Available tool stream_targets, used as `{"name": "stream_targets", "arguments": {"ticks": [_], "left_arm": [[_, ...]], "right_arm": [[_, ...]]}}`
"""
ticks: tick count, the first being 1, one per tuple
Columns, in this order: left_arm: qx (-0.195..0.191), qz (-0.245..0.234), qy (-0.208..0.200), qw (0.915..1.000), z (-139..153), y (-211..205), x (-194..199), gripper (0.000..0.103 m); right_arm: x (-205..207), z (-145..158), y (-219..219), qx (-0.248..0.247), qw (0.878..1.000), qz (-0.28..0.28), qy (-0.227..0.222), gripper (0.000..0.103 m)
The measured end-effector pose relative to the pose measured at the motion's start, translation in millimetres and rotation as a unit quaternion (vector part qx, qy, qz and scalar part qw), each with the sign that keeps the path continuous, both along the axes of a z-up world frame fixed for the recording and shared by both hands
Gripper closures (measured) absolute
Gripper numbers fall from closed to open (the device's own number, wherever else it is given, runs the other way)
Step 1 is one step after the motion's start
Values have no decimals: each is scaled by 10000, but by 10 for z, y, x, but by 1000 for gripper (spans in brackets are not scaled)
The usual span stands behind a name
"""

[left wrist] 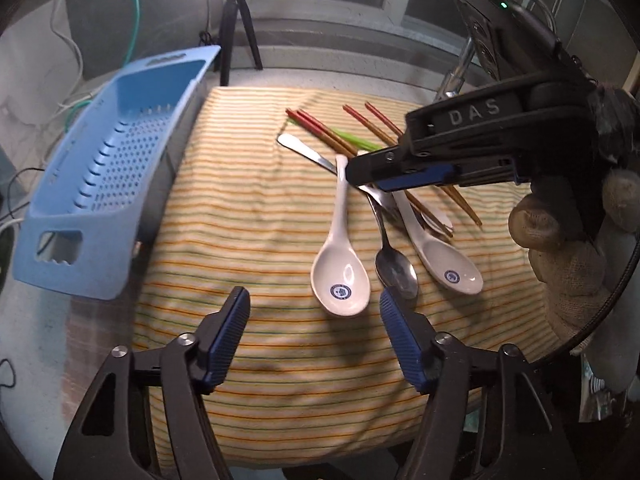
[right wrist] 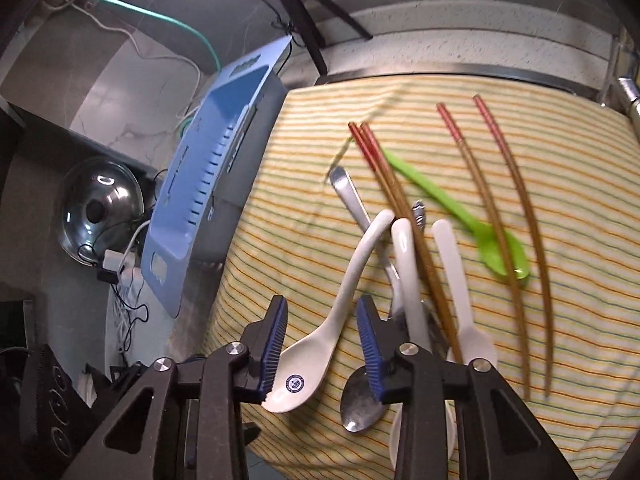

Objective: Organize utensils
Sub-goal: 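Lower the right gripper and close it on a white ceramic spoon handle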

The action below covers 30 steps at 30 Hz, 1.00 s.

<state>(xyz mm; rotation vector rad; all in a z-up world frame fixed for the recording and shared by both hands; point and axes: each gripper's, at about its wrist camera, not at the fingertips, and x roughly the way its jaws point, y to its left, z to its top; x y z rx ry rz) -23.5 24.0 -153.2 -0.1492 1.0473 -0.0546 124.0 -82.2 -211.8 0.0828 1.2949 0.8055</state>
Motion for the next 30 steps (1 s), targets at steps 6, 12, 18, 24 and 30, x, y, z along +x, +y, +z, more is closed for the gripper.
{"name": "stream_targets", "arguments": {"ticks": [6, 12, 18, 24, 30], "left_arm": [[-128, -140, 96, 9998, -110, -12, 62, 48], [-252, -268, 135, 9992, -149, -46, 65, 48], [-354, -316, 293, 9984, -269, -65, 123, 57], [-573, -302, 339, 9973, -340, -34, 165, 68], [-613, -321, 289, 9972, -396, -73, 169, 70]], "right_arm": [[54, -140, 103, -78, 9997, 1, 246, 80], [145, -267, 137, -249, 9989, -112, 376, 83], [163, -360, 176, -367, 9983, -146, 424, 83], [172, -381, 199, -405, 9982, -164, 403, 83], [160, -389, 238, -457, 9983, -172, 327, 91]]}}
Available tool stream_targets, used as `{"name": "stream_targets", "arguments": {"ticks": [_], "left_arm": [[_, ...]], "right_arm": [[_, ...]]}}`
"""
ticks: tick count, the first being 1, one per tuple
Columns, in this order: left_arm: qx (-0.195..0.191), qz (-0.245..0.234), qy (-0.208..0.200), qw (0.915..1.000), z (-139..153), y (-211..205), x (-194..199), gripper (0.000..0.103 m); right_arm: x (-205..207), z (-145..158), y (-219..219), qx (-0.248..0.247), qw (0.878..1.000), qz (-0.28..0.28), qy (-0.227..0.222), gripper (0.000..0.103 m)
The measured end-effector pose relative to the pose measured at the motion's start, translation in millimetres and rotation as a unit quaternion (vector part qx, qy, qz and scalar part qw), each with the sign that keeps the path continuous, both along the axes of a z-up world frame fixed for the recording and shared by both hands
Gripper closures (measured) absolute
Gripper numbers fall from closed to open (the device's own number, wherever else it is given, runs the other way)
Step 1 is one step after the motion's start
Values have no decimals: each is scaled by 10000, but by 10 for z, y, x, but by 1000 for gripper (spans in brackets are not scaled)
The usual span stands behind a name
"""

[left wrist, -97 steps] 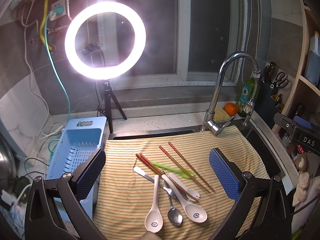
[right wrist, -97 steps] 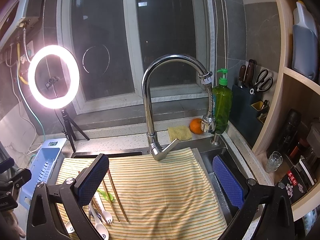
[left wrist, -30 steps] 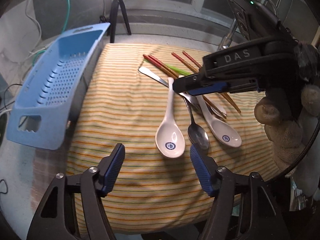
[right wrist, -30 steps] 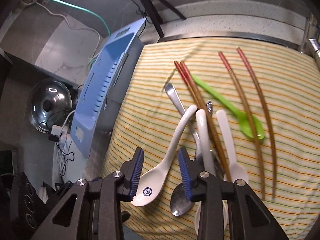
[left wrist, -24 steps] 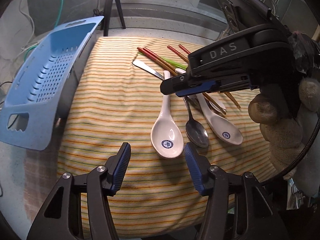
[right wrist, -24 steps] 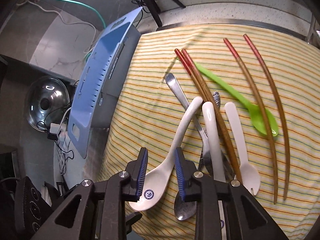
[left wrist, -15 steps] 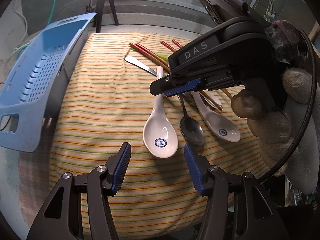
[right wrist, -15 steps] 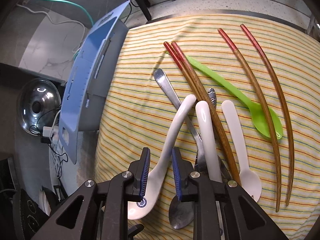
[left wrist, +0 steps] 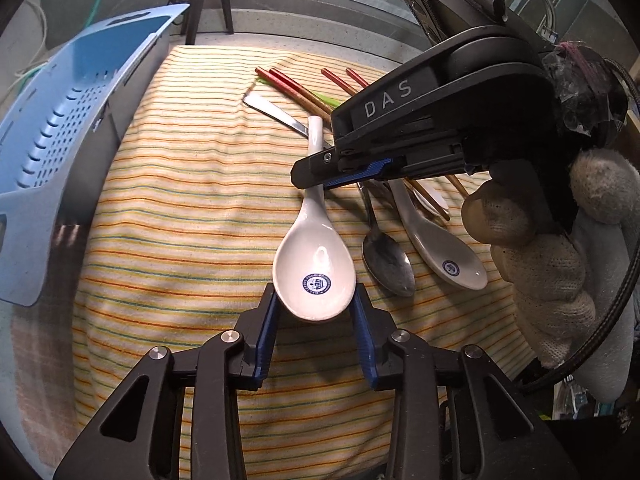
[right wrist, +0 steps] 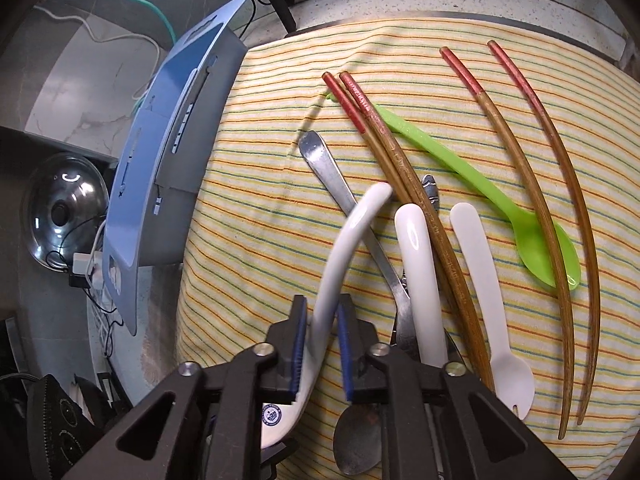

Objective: Organize utensils
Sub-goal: 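Lower the right gripper and close it on a white ceramic spoon handle, then carry the white spoon into the blue basket and open the right gripper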

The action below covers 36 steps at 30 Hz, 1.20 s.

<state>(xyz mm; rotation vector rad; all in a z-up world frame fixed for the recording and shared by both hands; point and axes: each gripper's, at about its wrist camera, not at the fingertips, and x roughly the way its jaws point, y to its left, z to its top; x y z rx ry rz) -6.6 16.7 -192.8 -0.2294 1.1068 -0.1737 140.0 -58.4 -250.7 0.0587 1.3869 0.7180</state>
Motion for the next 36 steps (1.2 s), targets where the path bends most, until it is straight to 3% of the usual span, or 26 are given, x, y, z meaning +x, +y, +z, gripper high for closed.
{"name": "stream_targets", "arguments": {"ticks": [3, 7, 16, 24, 36], "left_arm": [[27, -22, -10, 10000, -2, 20, -5, 77], [-31, 0, -26, 10000, 20, 75, -14, 94], [17, 18, -110, 9999, 69, 99, -36, 95], [57, 47, -308, 9995, 256, 174, -58, 95], [32, 400, -684, 9968, 562, 694, 31, 95]], "right_arm": [[-5, 12, -1, 34, 10000, -17, -23, 93], [-10, 63, -23, 106, 9999, -24, -73, 94], [-34, 120, -41, 224, 9997, -100, -74, 94], [-63, 349, 81, 389, 9989, -73, -253, 95], [-6, 767, 660, 701, 9959, 99, -556, 95]]}}
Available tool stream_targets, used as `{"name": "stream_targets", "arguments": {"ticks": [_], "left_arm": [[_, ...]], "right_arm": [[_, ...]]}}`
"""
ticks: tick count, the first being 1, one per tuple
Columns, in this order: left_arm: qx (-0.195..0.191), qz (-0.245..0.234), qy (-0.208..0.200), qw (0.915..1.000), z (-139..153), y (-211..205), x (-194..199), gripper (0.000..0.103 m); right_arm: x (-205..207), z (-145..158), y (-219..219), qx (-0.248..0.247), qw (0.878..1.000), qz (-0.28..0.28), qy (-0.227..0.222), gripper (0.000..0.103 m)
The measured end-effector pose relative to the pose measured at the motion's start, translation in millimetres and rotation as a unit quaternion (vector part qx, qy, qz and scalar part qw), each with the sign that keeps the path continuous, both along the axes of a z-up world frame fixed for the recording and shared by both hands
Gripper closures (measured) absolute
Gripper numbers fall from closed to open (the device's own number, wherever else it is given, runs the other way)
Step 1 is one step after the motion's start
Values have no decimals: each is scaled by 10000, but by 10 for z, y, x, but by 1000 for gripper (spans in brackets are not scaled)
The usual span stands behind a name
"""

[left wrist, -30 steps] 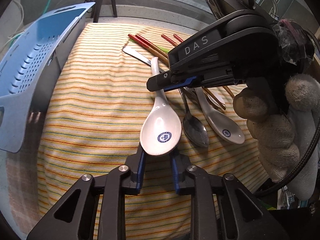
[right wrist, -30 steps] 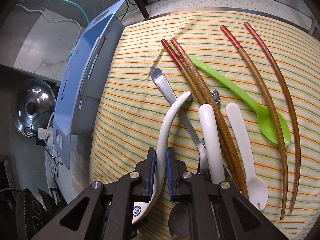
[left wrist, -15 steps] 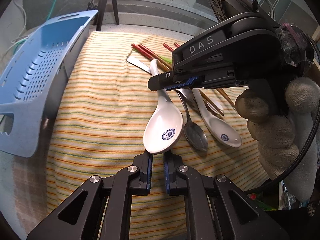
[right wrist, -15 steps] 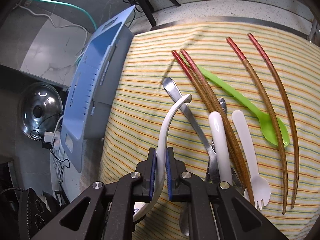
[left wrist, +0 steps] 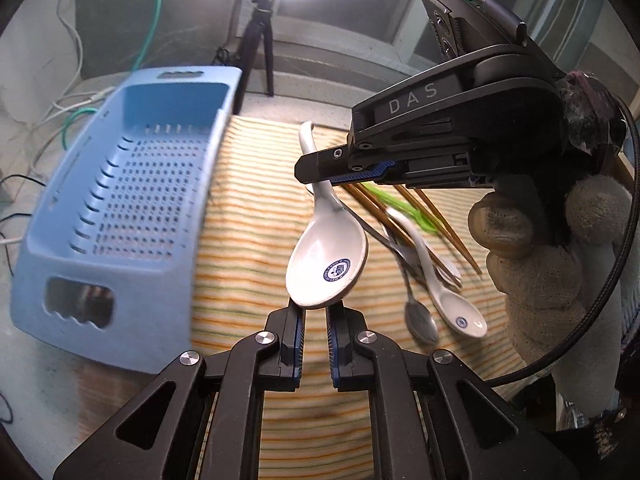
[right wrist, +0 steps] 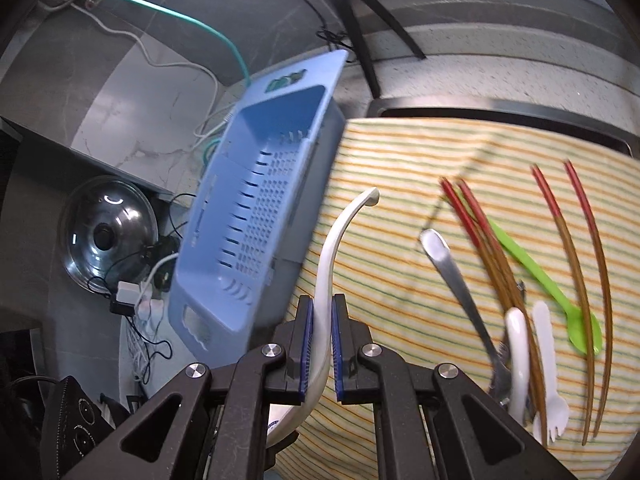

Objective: Organize utensils
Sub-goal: 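Carry the white spoon into the blue basket and open the right gripper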

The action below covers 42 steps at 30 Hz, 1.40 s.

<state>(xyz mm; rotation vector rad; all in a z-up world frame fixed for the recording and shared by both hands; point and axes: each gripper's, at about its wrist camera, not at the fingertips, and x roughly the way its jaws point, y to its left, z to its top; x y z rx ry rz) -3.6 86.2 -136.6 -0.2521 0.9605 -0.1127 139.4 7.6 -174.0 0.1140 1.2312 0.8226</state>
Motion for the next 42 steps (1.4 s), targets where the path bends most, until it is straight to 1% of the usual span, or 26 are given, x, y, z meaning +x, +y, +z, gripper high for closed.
{"name": "stream_targets", "arguments": {"ticks": [5, 12, 21, 24, 25, 26, 27, 28, 29, 30, 33, 38, 42], "left_arm": [[117, 142, -35, 9998, 10, 300, 111, 95], [95, 379, 36, 9992, -56, 695, 184, 95], [137, 554, 164, 9982, -155, 955, 278, 95], [167, 645, 219, 9975, -172, 997, 296, 93], [181, 700, 254, 9971, -172, 1014, 292, 86], [191, 752, 282, 9966, -178, 1035, 300, 81], [182, 784, 286, 9963, -180, 1050, 302, 79], [175, 811, 279, 9962, -169, 1050, 288, 76], [183, 848, 284, 9958, -164, 1058, 286, 68], [195, 874, 275, 9956, -152, 1060, 276, 66], [206, 903, 224, 9954, -117, 1064, 259, 66], [247, 898, 168, 9955, -62, 1033, 237, 66], [251, 996, 200, 9945, 1, 986, 238, 66]], "right_arm": [[5, 55, 367, 24, 9999, 111, -96, 95], [56, -14, 789, -28, 9997, 206, -90, 95], [119, -83, 1146, -222, 9986, 374, -299, 94], [120, -95, 1208, -396, 9973, 371, -485, 90], [134, -99, 1220, -452, 9970, 359, -519, 88], [143, -106, 1225, -471, 9969, 356, -529, 80], [152, -111, 1226, -456, 9969, 365, -519, 75], [157, -109, 1221, -453, 9969, 357, -533, 63], [164, -103, 1212, -455, 9968, 353, -563, 54], [163, -93, 1204, -456, 9965, 363, -604, 53], [150, -49, 1170, -488, 9956, 389, -702, 53], [154, 25, 1061, -438, 9960, 319, -707, 53], [149, 99, 915, -378, 9964, 293, -695, 53]]}}
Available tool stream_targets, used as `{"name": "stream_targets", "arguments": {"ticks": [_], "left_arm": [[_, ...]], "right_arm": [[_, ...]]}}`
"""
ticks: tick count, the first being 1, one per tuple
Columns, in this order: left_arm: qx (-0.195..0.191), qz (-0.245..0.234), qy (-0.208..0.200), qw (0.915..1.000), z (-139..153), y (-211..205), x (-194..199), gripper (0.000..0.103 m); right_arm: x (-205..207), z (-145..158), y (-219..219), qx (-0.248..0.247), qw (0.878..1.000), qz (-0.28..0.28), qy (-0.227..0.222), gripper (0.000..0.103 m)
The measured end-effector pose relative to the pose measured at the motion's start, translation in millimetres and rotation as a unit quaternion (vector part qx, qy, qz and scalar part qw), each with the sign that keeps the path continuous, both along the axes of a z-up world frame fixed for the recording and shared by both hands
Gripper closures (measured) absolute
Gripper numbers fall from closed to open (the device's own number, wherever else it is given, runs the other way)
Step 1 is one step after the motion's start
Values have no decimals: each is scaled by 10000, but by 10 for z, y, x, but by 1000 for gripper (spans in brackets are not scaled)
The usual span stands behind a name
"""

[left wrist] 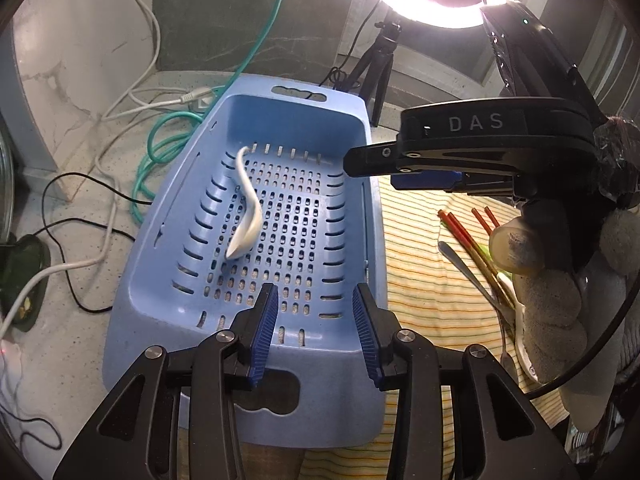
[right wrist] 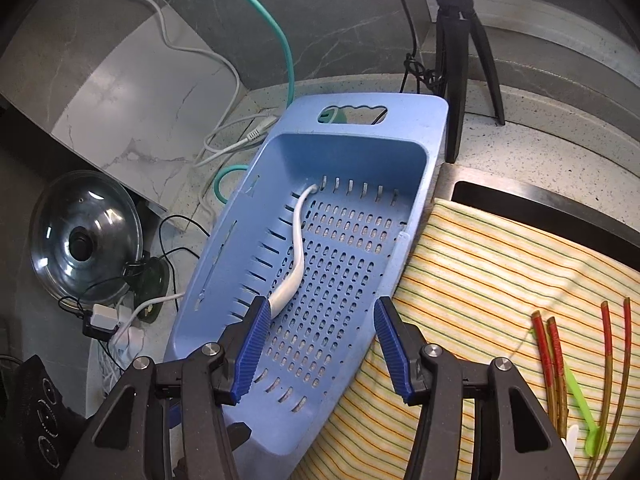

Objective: Organize utensils
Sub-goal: 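Carry the white spoon into the blue basket and open the right gripper, then return the right gripper and grasp the second white ceramic spoon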

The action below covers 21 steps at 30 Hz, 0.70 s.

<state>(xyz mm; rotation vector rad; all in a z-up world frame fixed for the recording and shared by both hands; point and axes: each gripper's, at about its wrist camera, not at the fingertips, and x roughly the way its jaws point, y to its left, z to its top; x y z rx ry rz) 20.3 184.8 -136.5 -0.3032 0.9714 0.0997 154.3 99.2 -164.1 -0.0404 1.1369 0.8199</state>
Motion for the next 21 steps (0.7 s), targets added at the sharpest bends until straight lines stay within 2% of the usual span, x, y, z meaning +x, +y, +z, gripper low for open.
{"name": "stream_targets", "arguments": {"ticks": [5, 10, 15, 21], "left_arm": [[48, -22, -129, 9999, 142, -148, -21, 66], [91, -160, -250, 9995, 251, -392, -87, 66], [91, -400, -247, 9989, 231, -727, -181, 66], [3, -689, -140, 9975, 128, -1128, -244, 66]], "right_arm": [[-61, 144, -254, 113, 9999, 53, -20, 53], [-84, 323, -687, 263, 9996, 105, -16, 53], [-45, 458, -1264, 334, 9994, -7, -9, 53], [-9, 484, -1939, 267, 9994, -201, 26, 53]]}}
